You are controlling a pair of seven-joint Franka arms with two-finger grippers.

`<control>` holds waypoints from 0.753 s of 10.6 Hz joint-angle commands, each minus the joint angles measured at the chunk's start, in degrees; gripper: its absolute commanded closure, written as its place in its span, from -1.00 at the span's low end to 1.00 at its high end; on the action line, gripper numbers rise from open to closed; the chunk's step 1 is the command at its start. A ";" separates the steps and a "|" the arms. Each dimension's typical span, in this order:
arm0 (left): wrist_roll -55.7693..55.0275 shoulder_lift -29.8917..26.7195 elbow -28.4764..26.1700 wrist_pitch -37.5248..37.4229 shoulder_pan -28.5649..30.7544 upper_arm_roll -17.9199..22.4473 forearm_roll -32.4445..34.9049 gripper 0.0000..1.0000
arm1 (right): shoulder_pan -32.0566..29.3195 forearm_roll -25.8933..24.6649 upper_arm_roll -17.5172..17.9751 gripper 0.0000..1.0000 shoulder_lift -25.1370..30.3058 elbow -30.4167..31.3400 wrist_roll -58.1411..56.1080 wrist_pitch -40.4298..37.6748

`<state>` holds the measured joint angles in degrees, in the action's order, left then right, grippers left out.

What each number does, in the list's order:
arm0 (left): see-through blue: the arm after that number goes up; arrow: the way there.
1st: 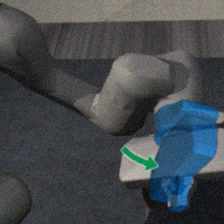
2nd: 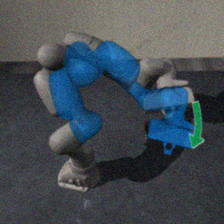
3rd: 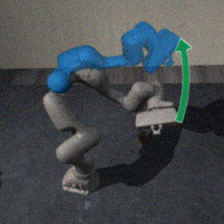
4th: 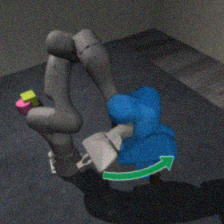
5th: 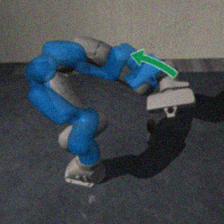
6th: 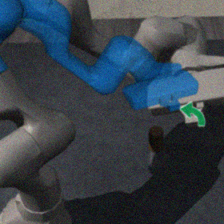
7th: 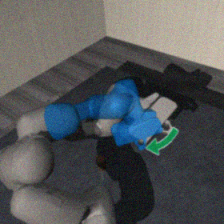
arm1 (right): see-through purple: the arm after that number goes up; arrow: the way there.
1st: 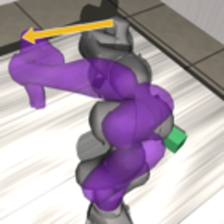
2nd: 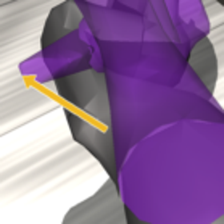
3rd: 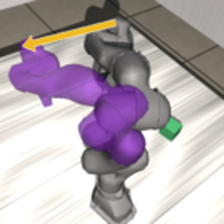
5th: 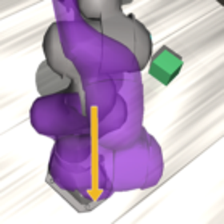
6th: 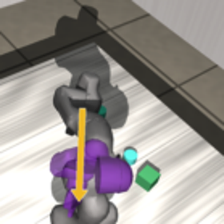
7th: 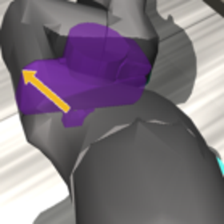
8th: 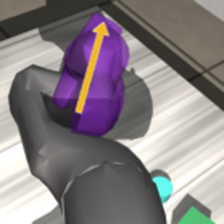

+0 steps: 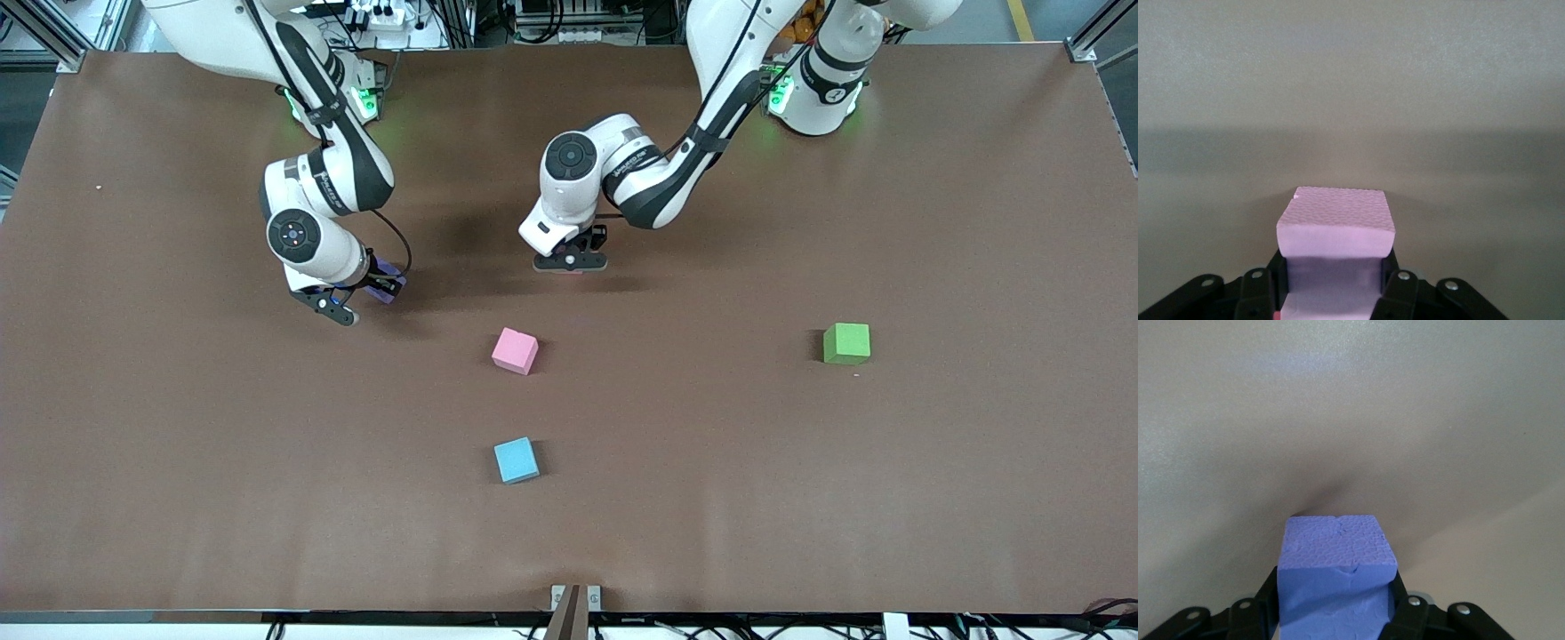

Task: Arrange blocks into number 1

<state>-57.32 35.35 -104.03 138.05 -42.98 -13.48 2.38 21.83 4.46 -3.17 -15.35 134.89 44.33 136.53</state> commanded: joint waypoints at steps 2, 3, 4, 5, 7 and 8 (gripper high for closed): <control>-1.48 0.17 -0.04 -1.98 0.35 -0.06 2.80 -1.00 | -0.74 -0.51 0.70 -0.04 0.32 0.20 -0.38 0.40; -1.30 -0.53 0.58 -2.95 0.88 0.38 3.68 -1.00 | -0.47 -0.42 0.70 -0.04 0.93 0.02 -0.38 0.40; -1.30 -1.93 0.93 -3.22 2.45 0.38 4.73 -1.00 | -0.39 -0.42 0.70 -0.04 2.42 -0.07 -0.47 0.32; -1.21 -3.77 1.37 -3.66 3.77 0.38 4.83 -1.00 | 0.14 -0.42 0.70 -0.05 4.43 -0.07 -0.47 0.31; -0.25 -9.13 1.64 -5.76 8.76 0.38 4.83 -1.00 | 3.55 -0.68 0.62 -0.07 8.04 -1.46 -0.38 0.23; 0.36 -11.33 1.72 -6.29 11.66 0.29 4.91 -1.00 | 5.57 -0.77 0.62 -0.07 8.14 -3.74 -0.29 0.05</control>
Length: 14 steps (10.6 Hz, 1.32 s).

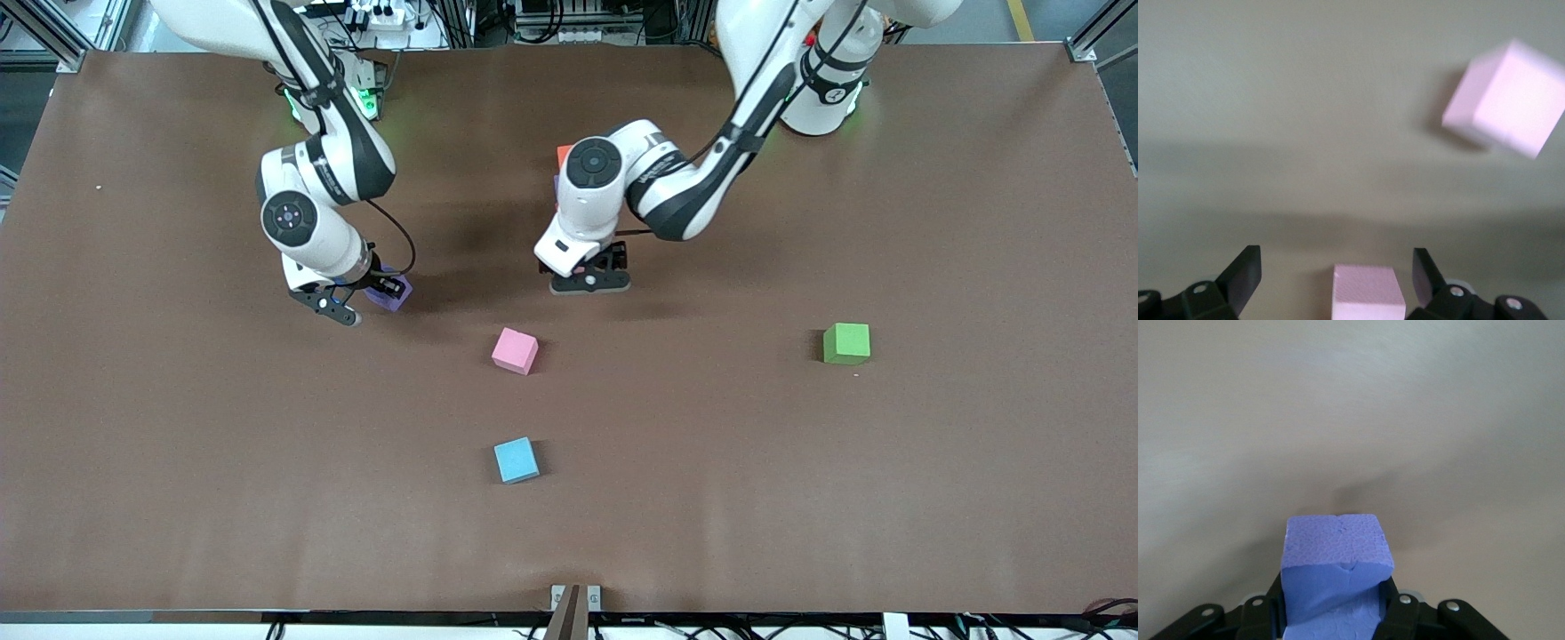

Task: Arrange blocks into number 1

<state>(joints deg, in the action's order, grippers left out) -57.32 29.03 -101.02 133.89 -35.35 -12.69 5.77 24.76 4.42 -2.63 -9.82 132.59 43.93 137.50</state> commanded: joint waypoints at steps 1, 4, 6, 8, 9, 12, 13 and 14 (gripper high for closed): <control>1.06 -7.04 -1.37 -2.31 6.49 -0.40 1.52 -1.00 | 4.32 -1.42 0.08 -0.07 2.44 -3.99 0.02 -1.01; 8.94 -10.74 -1.28 -5.47 13.44 2.92 1.78 -1.00 | 9.68 -10.19 0.17 -0.11 -1.59 -12.50 0.19 -3.10; 16.15 -11.10 0.03 -7.14 19.23 3.99 1.70 -1.00 | 13.02 -11.44 0.08 -0.11 -6.24 -19.53 0.02 -4.87; 25.88 -11.28 4.05 -13.00 25.12 3.99 1.61 -1.00 | 16.53 -11.62 -0.18 -0.11 -12.04 -26.56 0.28 -6.19; 31.94 -11.36 7.04 -17.39 28.02 3.99 1.09 -1.00 | 18.81 -11.19 -0.79 -0.11 -14.85 -29.30 1.85 -6.37; 47.87 -11.63 15.56 -30.05 36.02 3.82 0.73 -1.00 | 24.53 -10.57 -1.42 -0.09 -20.32 -33.27 7.04 -4.53; 52.35 -11.80 17.94 -33.31 37.70 4.16 0.64 -1.00 | 25.42 -10.48 -1.42 -0.09 -21.46 -34.41 8.62 -4.09; 56.05 -12.76 18.40 -35.08 38.24 5.91 -0.23 -1.00 | 26.39 -10.48 -1.42 -0.08 -22.78 -35.81 9.33 -4.08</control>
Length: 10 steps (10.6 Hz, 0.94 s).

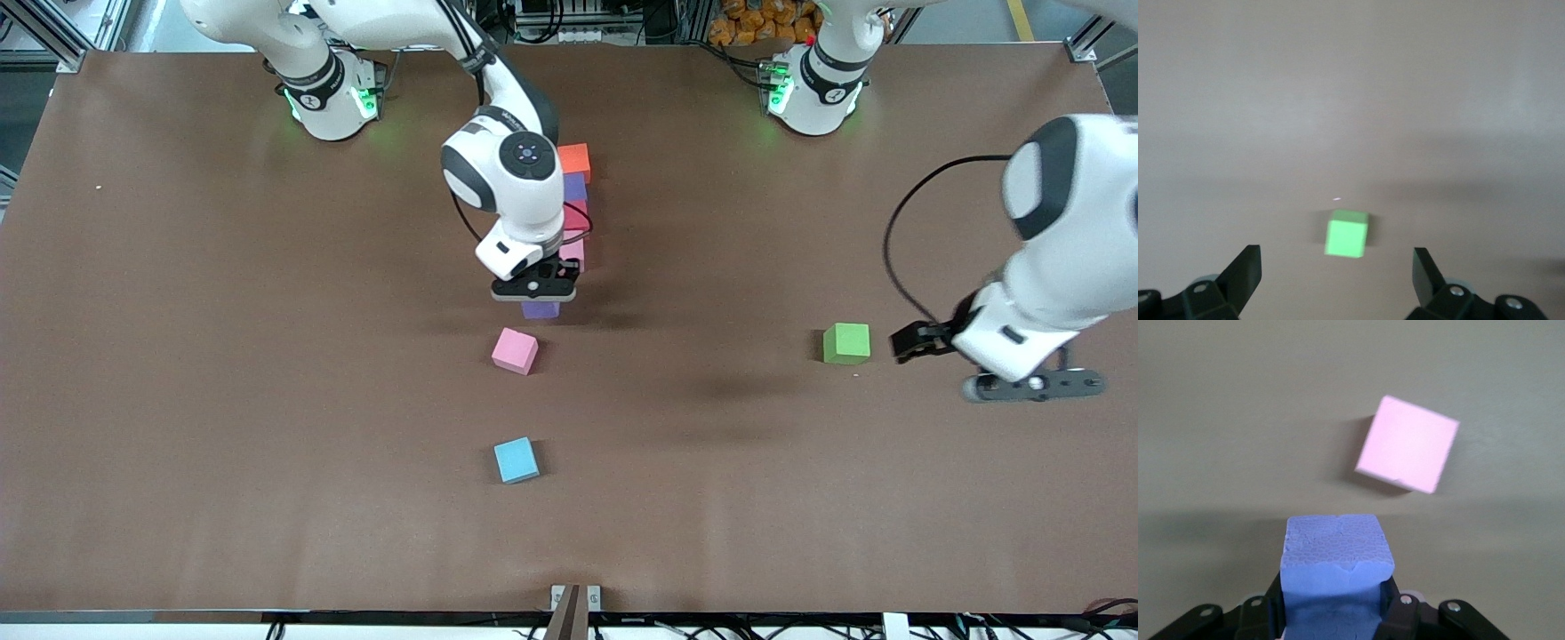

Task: Arrange blocks into number 1

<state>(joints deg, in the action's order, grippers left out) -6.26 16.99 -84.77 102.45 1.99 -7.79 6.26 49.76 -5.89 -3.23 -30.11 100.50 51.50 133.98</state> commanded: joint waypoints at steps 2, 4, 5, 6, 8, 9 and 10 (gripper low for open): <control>8.96 -3.09 1.97 -5.67 0.91 5.66 -5.27 -1.00 | 2.18 -0.09 -0.82 -0.08 -4.42 -4.34 2.28 0.48; 10.12 -5.55 1.97 -7.43 1.00 6.82 -5.64 -1.00 | 2.54 0.87 -0.73 -0.08 -5.13 -3.91 2.37 1.46; 9.86 -7.21 1.63 -8.14 1.18 6.91 -5.64 -1.00 | 2.89 2.35 -0.73 -0.08 -5.92 -3.90 2.37 1.37; 9.43 -8.97 1.36 -8.84 1.52 6.91 -5.55 -1.00 | 3.76 2.63 -0.73 -0.08 -6.71 -3.90 2.55 1.46; 9.33 -11.44 1.36 -10.60 2.23 6.91 -5.90 -1.00 | 3.94 2.81 -0.64 -0.08 -6.89 -3.47 2.55 1.46; 9.42 -12.06 1.36 -11.21 2.32 7.09 -5.90 -1.00 | 4.20 2.81 -0.64 -0.13 -6.89 -3.20 2.55 1.46; 9.42 -12.85 1.27 -11.57 2.23 7.70 -5.99 -1.00 | 4.64 2.81 -0.64 -0.49 -6.89 -3.03 2.64 1.37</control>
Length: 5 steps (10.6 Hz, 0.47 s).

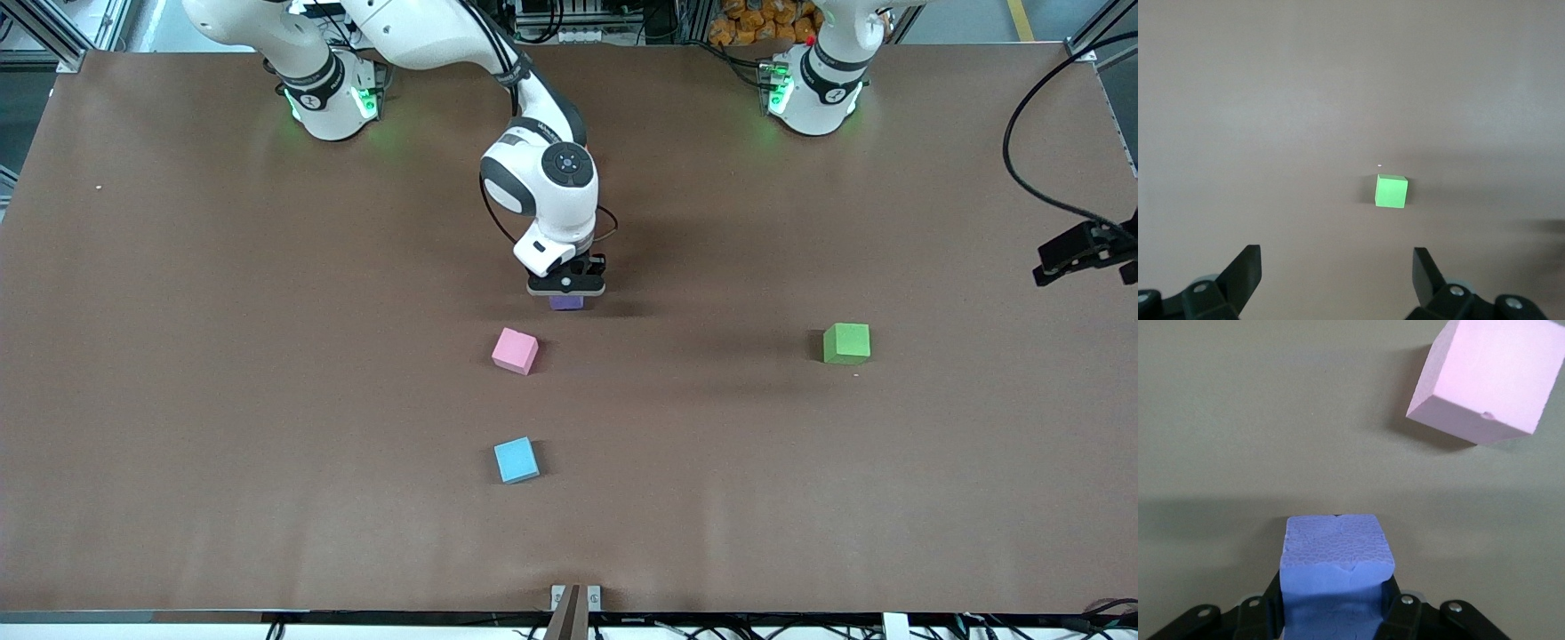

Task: Arrange blocks into number 1

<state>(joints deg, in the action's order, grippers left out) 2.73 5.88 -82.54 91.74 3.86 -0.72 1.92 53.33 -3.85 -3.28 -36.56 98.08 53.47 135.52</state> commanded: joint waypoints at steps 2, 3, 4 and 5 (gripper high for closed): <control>0.08 -3.59 -2.10 -0.95 -0.16 0.63 -2.27 -1.00 | 2.13 0.68 -0.68 -1.00 -0.36 -0.53 0.84 -0.52; -0.18 -4.55 -2.28 -1.04 -0.51 0.63 -4.01 -1.00 | 2.04 0.77 -0.68 -1.00 0.34 -0.53 0.93 -0.61; -1.49 -5.17 -2.80 -1.04 -1.56 0.72 -4.64 -1.00 | 1.26 0.77 -0.68 -1.00 2.00 -0.26 1.28 -0.78; -4.11 -5.70 -3.24 -1.04 -2.88 0.72 -4.56 -1.00 | -0.75 0.77 -0.68 -1.00 5.85 2.00 1.37 -0.70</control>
<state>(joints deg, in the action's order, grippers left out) 1.41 2.64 -83.41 90.92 2.81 -0.36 -1.49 54.53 -3.62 -3.74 -35.81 97.72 54.26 135.57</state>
